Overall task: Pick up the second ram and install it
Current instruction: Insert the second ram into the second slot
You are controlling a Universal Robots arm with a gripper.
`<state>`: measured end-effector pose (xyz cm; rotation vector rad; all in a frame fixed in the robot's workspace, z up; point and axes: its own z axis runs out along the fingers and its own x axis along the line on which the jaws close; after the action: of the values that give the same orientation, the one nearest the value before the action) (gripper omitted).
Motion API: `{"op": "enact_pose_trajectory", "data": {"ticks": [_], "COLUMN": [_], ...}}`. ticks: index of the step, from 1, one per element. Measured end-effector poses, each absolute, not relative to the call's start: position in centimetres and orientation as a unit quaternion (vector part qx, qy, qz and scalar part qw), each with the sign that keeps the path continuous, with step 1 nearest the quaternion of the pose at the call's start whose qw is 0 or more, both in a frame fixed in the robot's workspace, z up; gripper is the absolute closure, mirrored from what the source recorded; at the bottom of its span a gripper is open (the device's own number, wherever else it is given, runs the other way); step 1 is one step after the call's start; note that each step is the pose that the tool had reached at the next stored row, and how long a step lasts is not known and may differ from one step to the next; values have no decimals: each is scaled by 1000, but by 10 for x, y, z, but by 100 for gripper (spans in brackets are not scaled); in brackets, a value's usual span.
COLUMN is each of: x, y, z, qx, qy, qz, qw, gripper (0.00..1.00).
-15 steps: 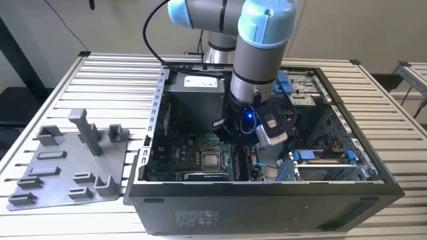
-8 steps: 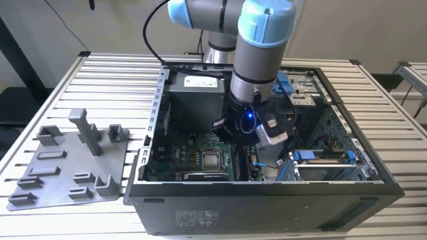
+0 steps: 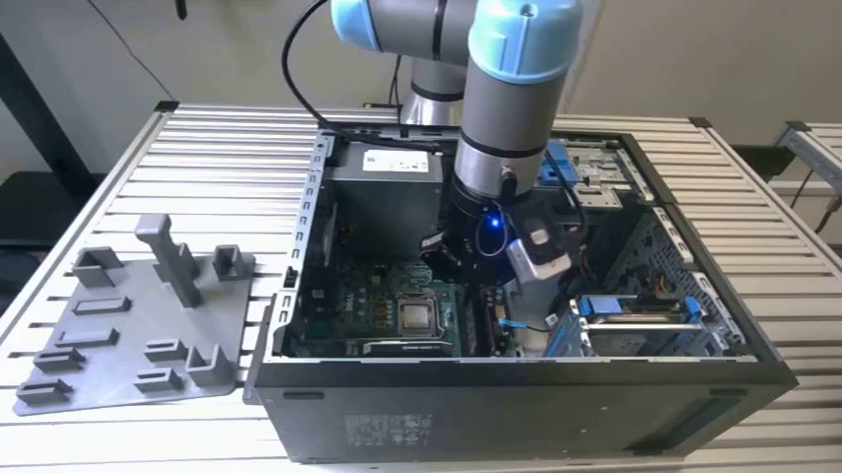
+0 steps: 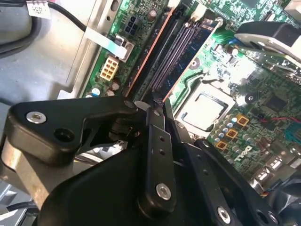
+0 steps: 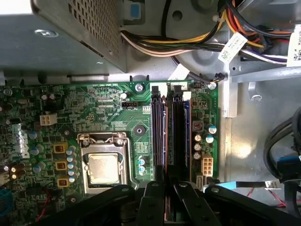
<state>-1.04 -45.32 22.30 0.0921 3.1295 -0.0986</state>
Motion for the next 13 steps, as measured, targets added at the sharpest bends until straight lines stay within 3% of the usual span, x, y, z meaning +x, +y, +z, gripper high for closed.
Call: {"op": "enact_pose_trajectory", "data": {"ticks": [13], "x": [-9], "y": [-453], "z": [221], "qx": [22], "qy": [1000], "qz": [-12], "qw": [6], "gripper": [86]}}
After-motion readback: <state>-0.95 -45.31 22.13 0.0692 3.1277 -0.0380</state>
